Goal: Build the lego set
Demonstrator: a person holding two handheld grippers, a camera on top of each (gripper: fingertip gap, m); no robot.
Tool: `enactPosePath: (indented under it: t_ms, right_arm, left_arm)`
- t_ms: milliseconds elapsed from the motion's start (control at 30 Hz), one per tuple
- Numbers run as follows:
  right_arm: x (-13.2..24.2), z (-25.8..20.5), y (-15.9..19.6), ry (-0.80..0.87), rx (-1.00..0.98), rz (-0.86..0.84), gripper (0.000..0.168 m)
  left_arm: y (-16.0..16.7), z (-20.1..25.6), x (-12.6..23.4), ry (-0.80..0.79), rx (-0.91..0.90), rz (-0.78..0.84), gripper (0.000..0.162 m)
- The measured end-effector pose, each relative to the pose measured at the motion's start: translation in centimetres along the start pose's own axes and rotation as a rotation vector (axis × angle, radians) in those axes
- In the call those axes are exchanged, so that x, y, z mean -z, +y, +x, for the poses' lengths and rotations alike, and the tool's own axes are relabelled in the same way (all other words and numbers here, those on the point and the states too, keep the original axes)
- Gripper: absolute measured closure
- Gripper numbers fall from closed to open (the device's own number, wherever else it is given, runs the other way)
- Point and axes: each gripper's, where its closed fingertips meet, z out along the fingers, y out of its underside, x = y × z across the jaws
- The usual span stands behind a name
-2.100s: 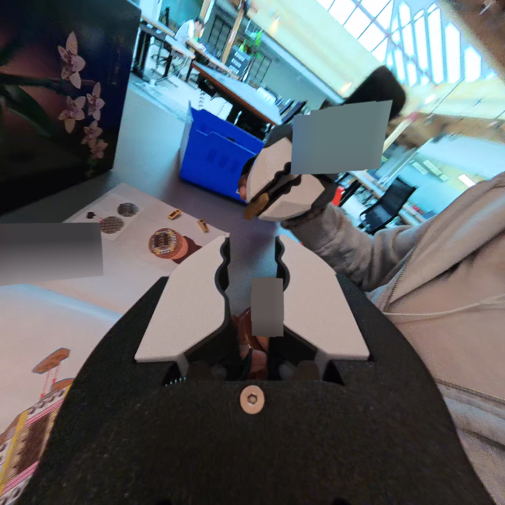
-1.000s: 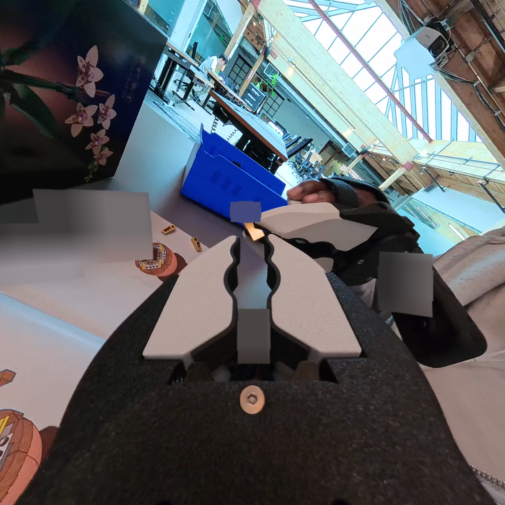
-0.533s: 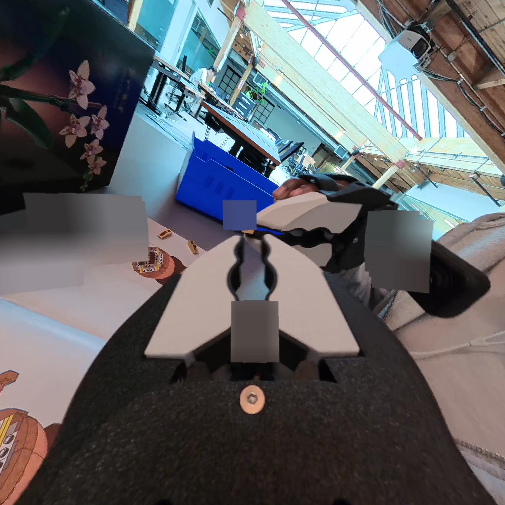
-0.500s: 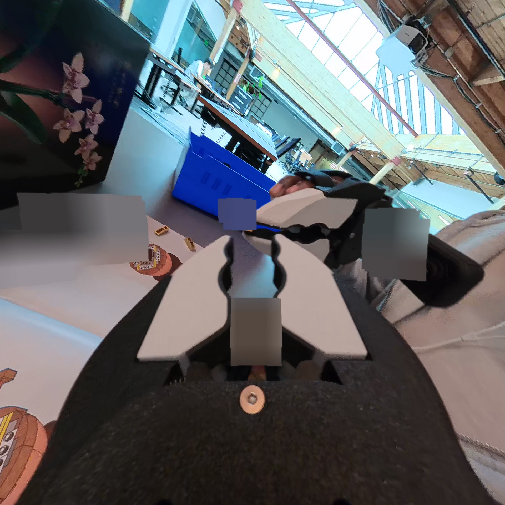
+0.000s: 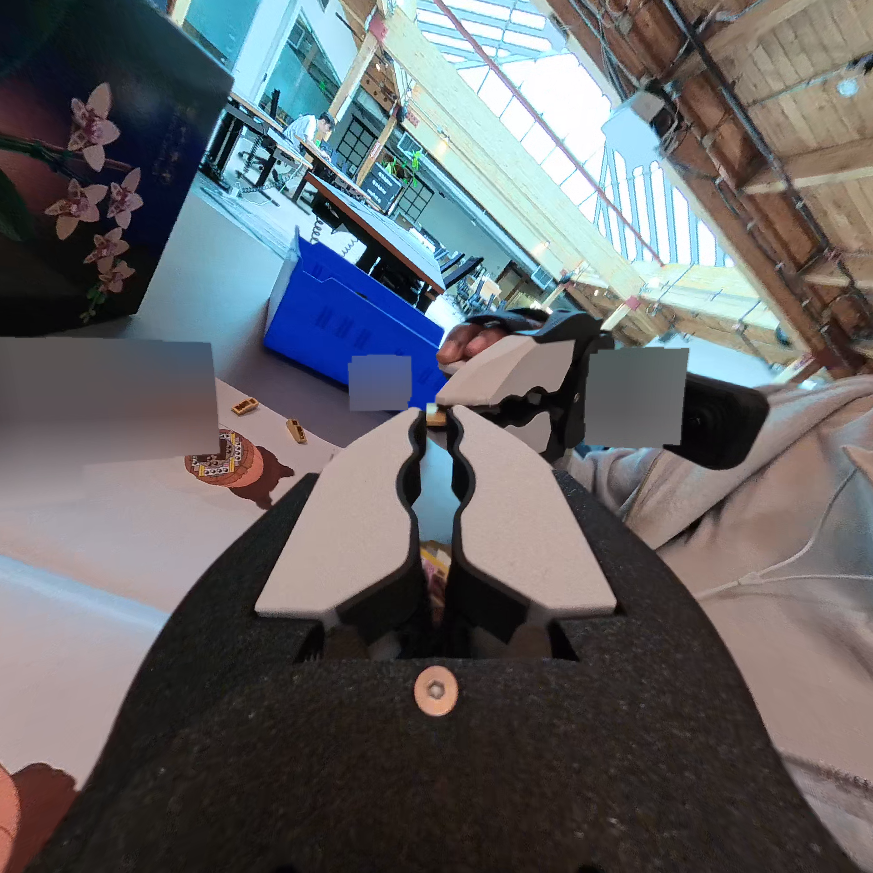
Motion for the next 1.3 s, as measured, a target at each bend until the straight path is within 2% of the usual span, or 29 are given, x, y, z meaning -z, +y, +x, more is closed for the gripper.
enactPosePath:
  t_ms: [67, 167, 367, 400, 467, 533, 633, 767, 867, 933, 1033, 1100, 1300]
  right_arm:
    - [0.3, 0.1, 0.1, -0.051, -0.172, 0.065, 0.143]
    - [1.0, 0.5, -0.3, -0.103, -0.379, 0.209, 0.144]
    - [-0.1, -0.5, 0.0, -0.154, -0.376, 0.21, 0.148]
    - [-0.1, -0.5, -0.1, -0.15, -0.372, 0.222, 0.16]
    - [0.0, -0.6, -0.2, -0.169, -0.389, 0.246, 0.162]
    - [0.3, -0.8, -0.3, -0.24, -0.496, 0.276, 0.162]
    - [0.9, -1.4, -0.5, -0.4, -0.712, 0.334, 0.162]
    - [1.2, -1.8, -0.6, -0.51, -0.856, 0.37, 0.163]
    - [1.2, -2.4, -0.7, -0.534, -0.848, 0.365, 0.163]
    - [1.2, -2.7, -0.7, -0.533, -0.793, 0.365, 0.163]
    - [1.9, -3.1, -1.5, -0.513, -0.603, 0.412, 0.163]
    - [2.2, -3.3, -1.9, -0.508, -0.471, 0.419, 0.162]
    - [2.5, -3.4, -2.4, -0.564, -0.274, 0.397, 0.162]
  left_arm:
    - [-0.5, -0.2, 0.4, 0.008, 0.098, 0.058, 0.155]
    - [-0.6, -0.2, 1.0, 0.041, 0.216, 0.106, 0.155]
    - [-0.1, 0.3, 1.0, 0.088, 0.307, 0.137, 0.155]
    - [0.1, 0.3, 0.9, 0.085, 0.308, 0.135, 0.155]
    - [0.3, 0.4, 0.9, 0.086, 0.296, 0.127, 0.155]
    - [0.8, 0.6, 0.9, 0.079, 0.223, 0.092, 0.154]
    - [1.4, 1.4, 1.2, 0.056, -0.049, 0.014, 0.134]
    - [1.4, 1.5, 1.6, -0.084, -0.426, -0.056, 0.141]
    - [1.9, 1.6, 1.4, -0.109, -0.545, -0.11, 0.144]
    - [2.5, 1.6, 1.3, -0.089, -0.526, -0.147, 0.139]
    - [3.1, 2.6, 1.4, 0.049, -0.278, -0.182, 0.138]
    - [2.9, 3.0, 1.5, 0.112, -0.117, -0.177, 0.146]
    - [3.6, 3.3, 0.9, 0.168, 0.092, -0.25, 0.153]
